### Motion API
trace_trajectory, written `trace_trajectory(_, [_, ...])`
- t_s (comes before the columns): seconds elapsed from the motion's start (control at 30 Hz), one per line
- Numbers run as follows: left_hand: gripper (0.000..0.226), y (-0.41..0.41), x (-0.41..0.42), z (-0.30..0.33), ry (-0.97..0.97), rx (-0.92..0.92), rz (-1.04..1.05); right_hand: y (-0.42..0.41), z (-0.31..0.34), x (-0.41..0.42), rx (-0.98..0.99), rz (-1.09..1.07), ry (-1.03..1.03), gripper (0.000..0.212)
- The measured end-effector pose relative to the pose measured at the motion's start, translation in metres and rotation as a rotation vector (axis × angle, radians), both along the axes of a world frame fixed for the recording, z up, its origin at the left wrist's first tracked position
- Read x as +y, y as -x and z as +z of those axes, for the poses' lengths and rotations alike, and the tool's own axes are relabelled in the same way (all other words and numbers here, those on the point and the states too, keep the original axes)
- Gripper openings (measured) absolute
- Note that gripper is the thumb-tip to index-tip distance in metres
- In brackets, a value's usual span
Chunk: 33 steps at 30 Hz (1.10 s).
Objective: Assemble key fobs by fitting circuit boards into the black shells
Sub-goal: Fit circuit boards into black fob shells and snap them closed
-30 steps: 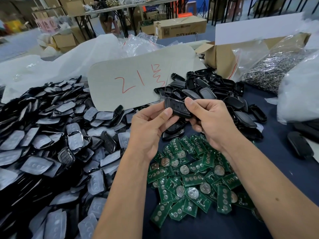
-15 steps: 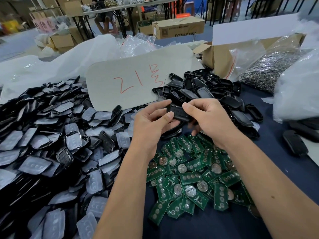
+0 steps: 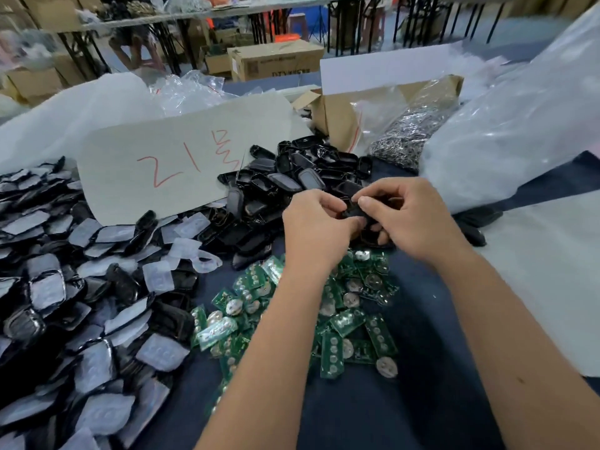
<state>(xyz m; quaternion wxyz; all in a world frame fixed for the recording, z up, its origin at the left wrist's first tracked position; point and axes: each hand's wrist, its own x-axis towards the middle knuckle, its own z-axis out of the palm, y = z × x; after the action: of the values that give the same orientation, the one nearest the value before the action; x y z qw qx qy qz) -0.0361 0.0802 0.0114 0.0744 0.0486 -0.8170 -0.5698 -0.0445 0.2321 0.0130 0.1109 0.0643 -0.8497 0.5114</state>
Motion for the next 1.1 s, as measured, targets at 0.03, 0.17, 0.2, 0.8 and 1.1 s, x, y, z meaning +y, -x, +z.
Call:
trace_trajectory(0.03, [0.032, 0.000, 0.014, 0.001, 0.037, -0.007, -0.010, -0.002, 0.001, 0.010, 0.001, -0.035, -0.032, 0.013])
trace_trajectory(0.17, [0.036, 0.000, 0.061, -0.002, 0.118, -0.057, -0.092, -0.009, -0.001, 0.047, -0.013, -0.231, -0.151, 0.006])
trace_trajectory(0.2, [0.035, -0.001, 0.070, -0.002, 0.144, -0.074, -0.115, -0.010, -0.002, 0.054, -0.035, -0.269, -0.178, 0.006])
trace_trajectory(0.8, [0.019, -0.004, 0.025, -0.001, 0.115, -0.028, 0.228, 0.010, -0.016, -0.019, -0.066, -0.265, -0.366, 0.029])
trace_trajectory(1.1, [0.002, -0.002, -0.009, -0.013, -0.097, -0.054, 0.174, 0.016, -0.006, -0.040, -0.100, -0.275, -0.231, 0.013])
